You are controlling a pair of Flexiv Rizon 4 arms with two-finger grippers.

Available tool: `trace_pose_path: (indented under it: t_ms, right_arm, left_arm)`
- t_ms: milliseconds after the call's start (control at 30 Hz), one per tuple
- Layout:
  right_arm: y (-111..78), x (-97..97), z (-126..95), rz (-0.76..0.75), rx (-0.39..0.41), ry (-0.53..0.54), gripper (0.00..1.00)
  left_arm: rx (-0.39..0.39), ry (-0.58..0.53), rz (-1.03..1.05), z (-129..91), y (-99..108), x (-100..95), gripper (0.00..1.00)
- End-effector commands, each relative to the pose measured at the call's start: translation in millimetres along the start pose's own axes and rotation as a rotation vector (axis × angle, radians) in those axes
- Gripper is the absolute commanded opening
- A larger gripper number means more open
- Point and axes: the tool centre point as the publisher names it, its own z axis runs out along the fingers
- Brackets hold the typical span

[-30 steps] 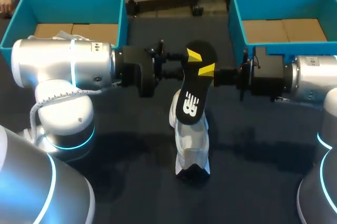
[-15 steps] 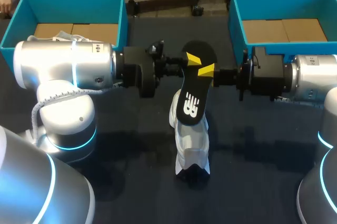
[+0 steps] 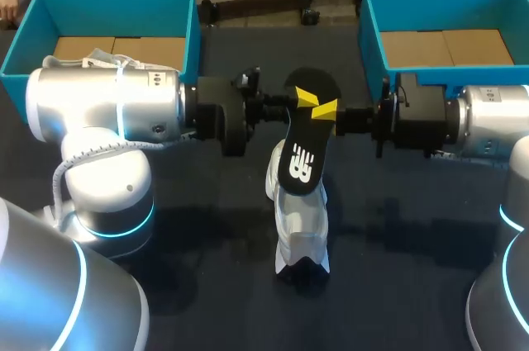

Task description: Take the shoe out of the shoebox, open the shoe tongue, remove and reinsert the insole, then place the shoe into the shoebox

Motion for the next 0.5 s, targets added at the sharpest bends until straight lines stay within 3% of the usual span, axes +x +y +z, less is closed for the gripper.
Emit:
trace_pose_path:
  t_ms: [33,233,267,300,500]
  right_arm:
    - [-0.5,-0.4,1.6,0.002,0.000,-0.002,0.00]
    - [-0.7,-1.3,0.0,0.000,-0.002,0.000,0.03]
    - [-1.0,-1.4,-1.2,-0.001,-0.005,-0.001,0.42]
    - [-1.5,-1.5,-3.9,0.000,-0.013,-0.001,1.00]
    - [-4.1,1.0,-21.6,-0.008,-0.049,-0.023,1.00]
  left_arm:
    - [-0.003,-0.002,-0.001,1.1,-0.6,2.5,0.00]
    - [0.002,-0.005,-0.003,0.8,-0.8,2.8,0.00]
    - [0.002,-0.005,-0.003,0.5,-0.7,3.1,0.00]
    - [0.002,-0.004,-0.005,0.2,-0.6,3.5,0.00]
    - [0.005,-0.001,-0.013,-1.2,0.0,6.7,0.00]
